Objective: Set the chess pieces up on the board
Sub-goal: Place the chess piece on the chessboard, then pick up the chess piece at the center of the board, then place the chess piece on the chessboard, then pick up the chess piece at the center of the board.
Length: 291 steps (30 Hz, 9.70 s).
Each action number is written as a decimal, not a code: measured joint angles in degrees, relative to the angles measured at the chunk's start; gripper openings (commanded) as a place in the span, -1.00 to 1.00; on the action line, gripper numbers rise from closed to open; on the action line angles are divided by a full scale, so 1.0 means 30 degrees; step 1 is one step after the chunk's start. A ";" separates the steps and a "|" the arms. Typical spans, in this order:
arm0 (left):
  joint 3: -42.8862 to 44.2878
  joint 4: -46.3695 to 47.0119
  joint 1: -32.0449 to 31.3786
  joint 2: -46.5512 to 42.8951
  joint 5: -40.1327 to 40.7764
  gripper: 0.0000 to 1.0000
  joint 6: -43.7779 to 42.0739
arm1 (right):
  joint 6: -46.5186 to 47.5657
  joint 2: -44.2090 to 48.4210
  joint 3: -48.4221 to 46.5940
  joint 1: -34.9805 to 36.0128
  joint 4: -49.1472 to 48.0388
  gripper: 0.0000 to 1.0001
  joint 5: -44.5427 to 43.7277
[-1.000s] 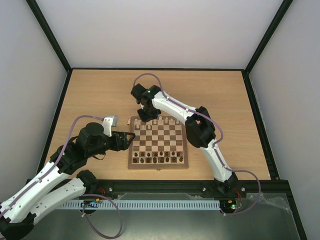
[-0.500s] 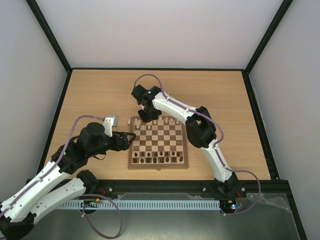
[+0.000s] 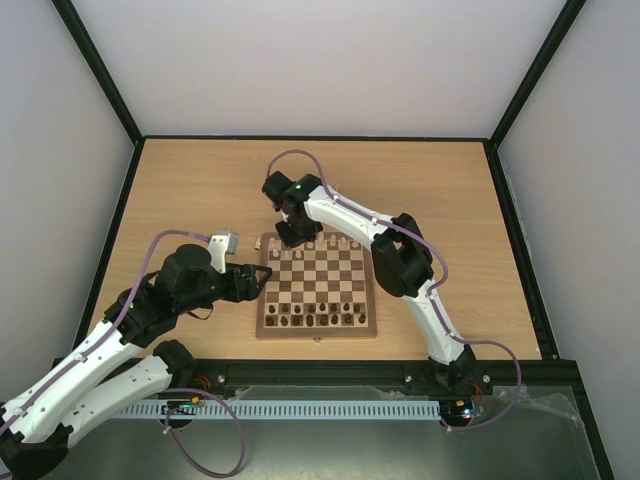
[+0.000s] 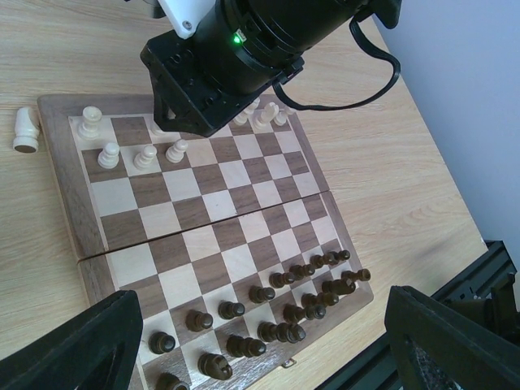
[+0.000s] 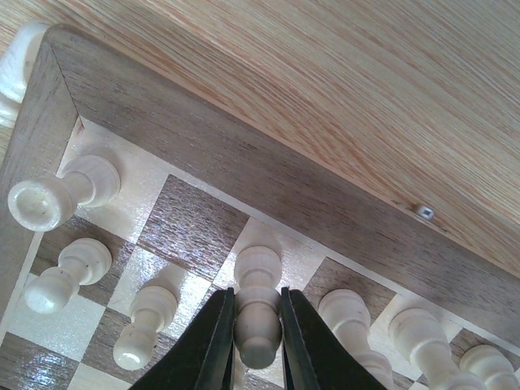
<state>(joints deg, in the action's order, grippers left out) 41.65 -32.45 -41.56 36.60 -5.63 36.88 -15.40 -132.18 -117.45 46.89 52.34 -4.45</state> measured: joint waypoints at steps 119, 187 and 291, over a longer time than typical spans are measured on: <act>0.5748 -0.1413 0.6870 1.9431 0.5377 0.03 0.1107 | -0.2739 2.4254 2.0720 0.0095 -0.9406 0.97 0.5391; 1.5773 -0.5479 -0.1698 2.4086 0.3585 -0.83 -0.1078 | -0.3759 2.6797 1.9912 0.0095 -0.7257 0.99 0.1217; 0.7665 -0.3504 -0.1530 0.9566 0.7745 0.98 0.0648 | -0.3672 2.8276 2.1019 0.0095 -0.7009 0.97 0.4080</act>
<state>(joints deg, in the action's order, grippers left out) 64.64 -42.96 -46.15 65.30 17.61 38.83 -26.41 -47.35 -54.39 47.18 31.31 7.79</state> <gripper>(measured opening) 0.990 0.986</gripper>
